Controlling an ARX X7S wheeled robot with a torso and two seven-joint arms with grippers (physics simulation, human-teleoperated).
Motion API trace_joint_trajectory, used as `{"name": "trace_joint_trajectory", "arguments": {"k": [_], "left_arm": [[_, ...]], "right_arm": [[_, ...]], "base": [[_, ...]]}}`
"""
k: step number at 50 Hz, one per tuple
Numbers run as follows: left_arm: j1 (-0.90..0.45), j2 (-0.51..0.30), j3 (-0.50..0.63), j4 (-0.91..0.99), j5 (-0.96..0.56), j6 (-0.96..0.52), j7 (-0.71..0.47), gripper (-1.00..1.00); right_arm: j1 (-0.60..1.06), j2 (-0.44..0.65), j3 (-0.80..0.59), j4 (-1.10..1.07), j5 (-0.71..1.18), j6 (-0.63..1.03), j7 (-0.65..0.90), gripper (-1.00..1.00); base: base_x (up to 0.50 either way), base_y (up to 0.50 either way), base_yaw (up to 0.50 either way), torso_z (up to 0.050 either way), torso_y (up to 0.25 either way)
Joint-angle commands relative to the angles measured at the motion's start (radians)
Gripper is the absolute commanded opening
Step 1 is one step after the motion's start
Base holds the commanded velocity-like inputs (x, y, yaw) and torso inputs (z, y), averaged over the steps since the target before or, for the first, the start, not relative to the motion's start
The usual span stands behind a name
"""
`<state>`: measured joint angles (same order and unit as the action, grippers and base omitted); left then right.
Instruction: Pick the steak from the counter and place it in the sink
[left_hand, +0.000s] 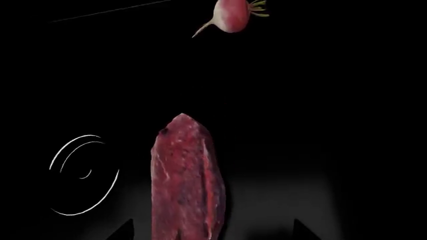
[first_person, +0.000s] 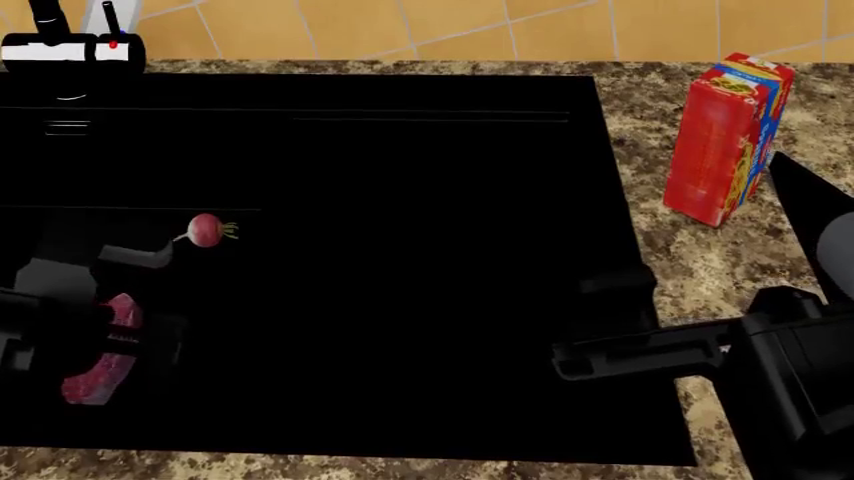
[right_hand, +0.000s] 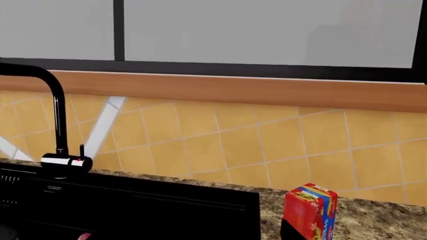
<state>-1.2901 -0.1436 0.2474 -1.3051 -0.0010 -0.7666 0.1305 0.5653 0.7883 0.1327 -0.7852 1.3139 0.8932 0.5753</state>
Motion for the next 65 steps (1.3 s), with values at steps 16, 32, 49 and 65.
{"name": "trace_joint_trajectory", "arguments": {"k": [16,32,49,65], "left_arm": [[-0.05,-0.013,-0.039,0.13,-0.023,0.073,0.041,1.0],[0.18,-0.072,-0.128,0.928,-0.066,-0.295,-0.028,1.0],[0.258,-0.066,-0.194,1.299,-0.121,-0.425,-0.031,1.0],[0.474,-0.058,-0.271,1.732,-0.198,-0.545,-0.016,1.0]], "right_arm": [[0.007,0.002,-0.007,0.007,-0.006,-0.011,-0.012,1.0],[0.002,0.011,-0.003,-0.001,0.005,-0.015,-0.007,1.0],[-0.012,0.011,0.0,-0.005,-0.003,-0.027,-0.014,1.0],[-0.056,0.015,0.026,-0.018,-0.004,-0.048,-0.021,1.0]], "base": [[0.0,0.0,0.0,0.0,0.0],[0.0,0.0,0.0,0.0,0.0],[0.0,0.0,0.0,0.0,0.0],[0.0,0.0,0.0,0.0,0.0]]}}
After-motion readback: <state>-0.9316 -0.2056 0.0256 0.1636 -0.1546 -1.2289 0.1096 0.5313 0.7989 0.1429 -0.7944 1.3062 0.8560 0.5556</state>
